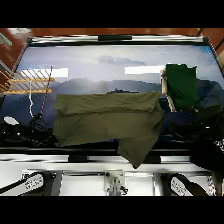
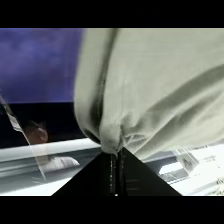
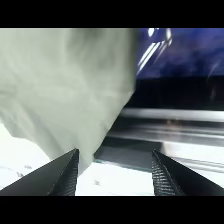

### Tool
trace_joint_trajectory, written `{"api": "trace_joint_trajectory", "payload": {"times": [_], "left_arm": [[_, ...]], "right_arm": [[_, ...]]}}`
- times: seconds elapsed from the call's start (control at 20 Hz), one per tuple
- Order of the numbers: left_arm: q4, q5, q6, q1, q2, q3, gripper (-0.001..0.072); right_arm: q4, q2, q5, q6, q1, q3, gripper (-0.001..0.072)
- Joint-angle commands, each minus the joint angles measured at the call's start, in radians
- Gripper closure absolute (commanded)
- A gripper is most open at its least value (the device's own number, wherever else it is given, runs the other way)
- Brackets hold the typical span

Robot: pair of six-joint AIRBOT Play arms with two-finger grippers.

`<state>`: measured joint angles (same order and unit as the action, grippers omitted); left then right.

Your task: Fold the shirts.

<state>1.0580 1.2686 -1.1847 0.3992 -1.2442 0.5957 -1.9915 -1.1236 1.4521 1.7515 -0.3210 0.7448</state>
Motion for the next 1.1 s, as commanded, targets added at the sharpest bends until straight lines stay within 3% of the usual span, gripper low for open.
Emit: {"api": "trace_joint_trajectory", "payload": {"times": [0.0, 0.2, 0.5, 0.6, 0.65, 0.75, 0.8, 0.85, 0.9, 1.05], "left_arm": [[-0.004, 0.036, 0.014, -0.011, -0.003, 0.000, 0.0673], [-0.004, 0.041, 0.026, -0.011, -0.002, 0.000, 0.0673], [-0.004, 0.040, 0.035, -0.011, 0.001, 0.003, 0.0673], [-0.004, 0.040, 0.048, -0.011, 0.001, 0.003, 0.0673], [-0.004, 0.037, 0.048, -0.011, 0.001, 0.003, 0.0673], [-0.004, 0.022, 0.049, -0.011, 0.001, 0.003, 0.0673], [-0.004, 0.022, 0.059, -0.011, 0.001, 0.003, 0.0673], [-0.004, 0.023, 0.075, -0.011, 0.001, 0.003, 0.0673], [-0.004, 0.023, 0.086, -0.011, 0.001, 0.005, 0.0673], [-0.005, 0.046, 0.209, -0.011, 0.003, 0.071, 0.0674]], "right_arm": [[-0.023, 0.001, -0.020, 0.006, 0.059, -0.084, 0.0139], [-0.125, 0.002, -0.058, 0.055, 0.085, -0.203, 0.0139], [-0.109, -0.001, -0.291, -0.045, 0.226, -0.253, 0.0161], [-0.077, -0.001, -0.313, -0.109, 0.258, -0.253, 0.0240], [-0.064, -0.001, -0.318, -0.133, 0.272, -0.253, 0.0240], [-0.037, -0.001, -0.326, -0.166, 0.298, -0.253, 0.0348], [-0.033, -0.001, -0.331, -0.174, 0.310, -0.253, 0.0418], [-0.034, 0.000, -0.327, -0.175, 0.317, -0.253, 0.0581], [-0.038, 0.000, -0.311, -0.177, 0.318, -0.251, 0.0651], [-0.040, 0.004, -0.203, -0.098, 0.317, -0.165, 0.0652]]}}
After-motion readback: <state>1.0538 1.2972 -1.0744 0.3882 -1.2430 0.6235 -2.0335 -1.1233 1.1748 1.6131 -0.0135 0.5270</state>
